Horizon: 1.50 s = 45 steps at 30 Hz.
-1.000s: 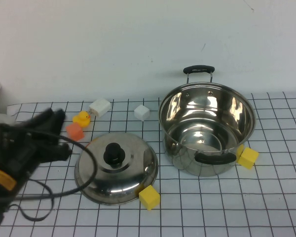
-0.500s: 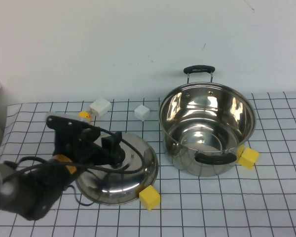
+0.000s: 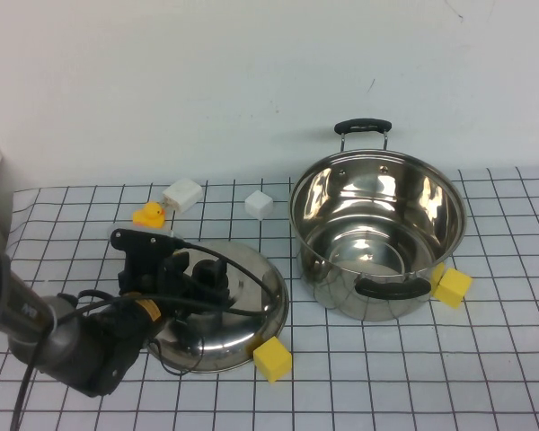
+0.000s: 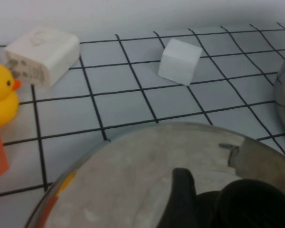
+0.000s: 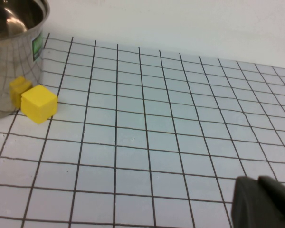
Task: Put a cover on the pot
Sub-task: Pick up the pot lid, then place the pot lid on the pot
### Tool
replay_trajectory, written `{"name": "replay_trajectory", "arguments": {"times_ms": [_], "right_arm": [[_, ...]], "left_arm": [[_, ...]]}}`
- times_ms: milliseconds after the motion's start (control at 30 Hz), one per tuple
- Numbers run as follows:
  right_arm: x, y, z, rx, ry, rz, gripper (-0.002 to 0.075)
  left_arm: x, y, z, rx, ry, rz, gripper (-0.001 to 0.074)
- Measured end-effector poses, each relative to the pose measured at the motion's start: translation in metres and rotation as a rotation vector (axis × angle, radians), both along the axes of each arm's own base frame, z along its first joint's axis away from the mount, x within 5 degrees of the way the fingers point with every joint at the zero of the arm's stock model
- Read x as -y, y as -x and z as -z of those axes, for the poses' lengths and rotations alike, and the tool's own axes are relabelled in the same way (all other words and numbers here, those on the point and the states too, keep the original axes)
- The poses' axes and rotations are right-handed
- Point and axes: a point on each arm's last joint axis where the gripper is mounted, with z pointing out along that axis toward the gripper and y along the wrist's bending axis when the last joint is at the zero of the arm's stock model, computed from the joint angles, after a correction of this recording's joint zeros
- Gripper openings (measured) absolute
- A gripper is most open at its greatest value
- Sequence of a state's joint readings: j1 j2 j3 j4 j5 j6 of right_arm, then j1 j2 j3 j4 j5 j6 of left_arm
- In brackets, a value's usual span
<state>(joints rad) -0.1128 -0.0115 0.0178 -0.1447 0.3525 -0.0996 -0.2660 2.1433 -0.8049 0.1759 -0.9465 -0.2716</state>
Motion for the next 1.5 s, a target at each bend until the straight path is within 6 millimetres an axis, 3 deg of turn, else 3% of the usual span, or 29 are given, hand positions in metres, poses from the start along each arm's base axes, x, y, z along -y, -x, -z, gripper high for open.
{"name": "replay_trajectory", "arguments": {"times_ms": [333, 600, 767, 1000, 1133, 1233, 1333, 1500], "right_arm": [[0.0, 0.0, 0.0, 0.0, 0.0, 0.0, 0.0009], [0.0, 0.0, 0.0, 0.0, 0.0, 0.0, 0.0009], [0.0, 0.0, 0.0, 0.0, 0.0, 0.0, 0.0009], [0.0, 0.0, 0.0, 0.0, 0.0, 0.0, 0.0009], [0.0, 0.0, 0.0, 0.0, 0.002, 0.0, 0.0009], [0.0, 0.0, 0.0, 0.0, 0.002, 0.0, 0.0009], [0.0, 0.0, 0.0, 0.0, 0.002, 0.0, 0.0009], [0.0, 0.0, 0.0, 0.0, 0.002, 0.0, 0.0009]], "left_arm": [[0.003, -0.001, 0.006, -0.072, -0.055, 0.025, 0.0335], [0.003, -0.001, -0.003, -0.082, -0.068, 0.022, 0.0335], [-0.001, -0.001, -0.048, -0.058, -0.076, -0.015, 0.0334], [-0.006, -0.002, -0.141, 0.093, -0.089, -0.037, 0.0334], [0.015, -0.003, -0.187, 0.178, -0.012, 0.0, 0.0334], [0.042, -0.003, -0.207, 0.221, 0.035, 0.084, 0.0334], [0.077, -0.004, -0.206, 0.234, 0.013, 0.203, 0.0334], [0.131, -0.015, -0.185, 0.168, 0.004, 0.301, 0.0334]]}}
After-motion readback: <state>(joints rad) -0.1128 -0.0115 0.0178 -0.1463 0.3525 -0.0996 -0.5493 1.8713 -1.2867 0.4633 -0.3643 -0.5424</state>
